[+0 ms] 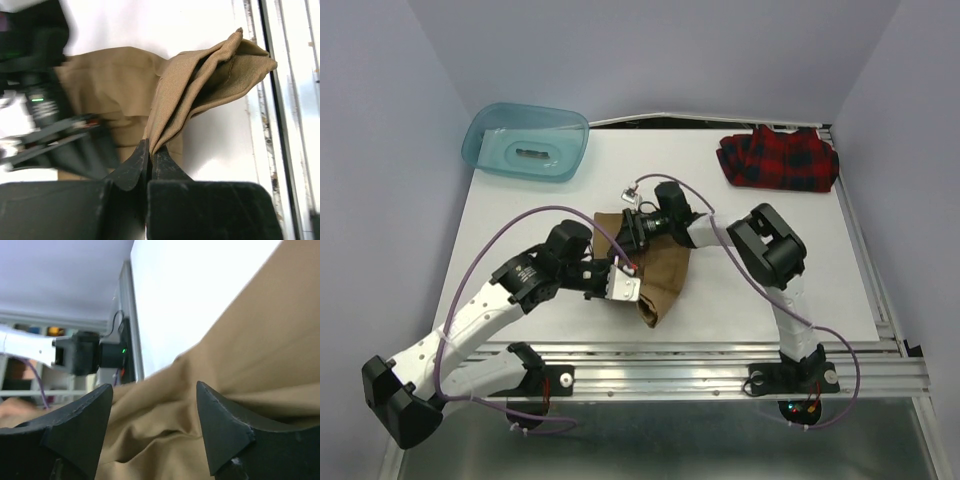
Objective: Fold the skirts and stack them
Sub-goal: Fold the skirt
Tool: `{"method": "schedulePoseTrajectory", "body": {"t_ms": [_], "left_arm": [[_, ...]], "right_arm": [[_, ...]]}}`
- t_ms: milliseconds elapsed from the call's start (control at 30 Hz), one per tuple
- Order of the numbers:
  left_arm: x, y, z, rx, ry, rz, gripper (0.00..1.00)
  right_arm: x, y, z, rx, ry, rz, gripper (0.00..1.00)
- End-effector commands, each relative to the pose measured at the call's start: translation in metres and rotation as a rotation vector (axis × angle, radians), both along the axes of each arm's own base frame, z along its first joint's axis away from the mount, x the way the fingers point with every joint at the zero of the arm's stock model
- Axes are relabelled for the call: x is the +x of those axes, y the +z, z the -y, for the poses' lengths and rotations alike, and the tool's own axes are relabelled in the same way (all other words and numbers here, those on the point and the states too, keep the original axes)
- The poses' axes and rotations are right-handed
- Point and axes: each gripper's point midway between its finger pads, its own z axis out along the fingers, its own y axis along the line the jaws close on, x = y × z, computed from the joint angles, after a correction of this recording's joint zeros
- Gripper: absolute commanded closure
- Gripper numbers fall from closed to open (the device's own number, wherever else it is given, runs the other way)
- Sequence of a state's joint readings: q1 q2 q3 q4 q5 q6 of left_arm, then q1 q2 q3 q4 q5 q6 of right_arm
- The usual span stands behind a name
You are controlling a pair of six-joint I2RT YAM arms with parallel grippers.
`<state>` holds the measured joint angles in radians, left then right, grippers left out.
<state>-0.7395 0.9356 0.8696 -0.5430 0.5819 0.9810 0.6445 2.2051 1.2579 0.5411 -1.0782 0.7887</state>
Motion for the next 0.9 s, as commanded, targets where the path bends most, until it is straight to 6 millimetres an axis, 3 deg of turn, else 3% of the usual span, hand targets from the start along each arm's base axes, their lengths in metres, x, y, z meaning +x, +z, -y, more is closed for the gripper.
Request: {"method": "schedulePoseTrajectory", "body": {"t_ms": [0,67,100,167,267,367,533,667,767,867], "left_arm": [[-0.022,0.015,0.004,-0.056,-0.05,-0.055,1.0],[-0.032,0.011,0.003,-0.059,-0.056,-0.084,1.0],[-0.034,0.011,0.003,-0.063,-0.056,-0.09,1.0],[-0.037,0.01,0.003,-0.07,-0.054,-0.093,1.0],[-0.039,0.011,0.005,-0.077,-0.05,-0.096,1.0],[-0.038,0.013,0.008,-0.08,-0.05,-0.102,1.0],[-0.034,0.026,0.014,-0.099,-0.021,-0.134,1.0],[-0.031,0.034,0.02,-0.115,0.019,-0.19,1.0],[-0.019,0.044,0.027,-0.137,0.089,-0.217,1.0],[-0.006,0.048,0.032,-0.131,0.14,-0.222,1.0]], "right_arm": [[0.074,0.074,0.018,-0.014,-0.075,0.289,0.26],[0.111,0.089,0.027,-0.052,-0.121,0.439,0.24],[0.114,0.08,0.036,-0.118,-0.125,0.405,0.24],[0.139,0.072,0.05,-0.181,-0.149,0.479,0.24],[0.164,0.043,0.066,-0.296,-0.171,0.531,0.25],[0.173,0.009,0.072,-0.377,-0.148,0.547,0.25],[0.152,-0.029,0.071,-0.357,-0.061,0.458,0.3],[0.13,-0.043,0.077,-0.35,-0.009,0.409,0.39],[0.086,-0.063,0.079,-0.335,0.062,0.306,0.51],[0.064,-0.066,0.08,-0.307,0.109,0.277,0.61]]}}
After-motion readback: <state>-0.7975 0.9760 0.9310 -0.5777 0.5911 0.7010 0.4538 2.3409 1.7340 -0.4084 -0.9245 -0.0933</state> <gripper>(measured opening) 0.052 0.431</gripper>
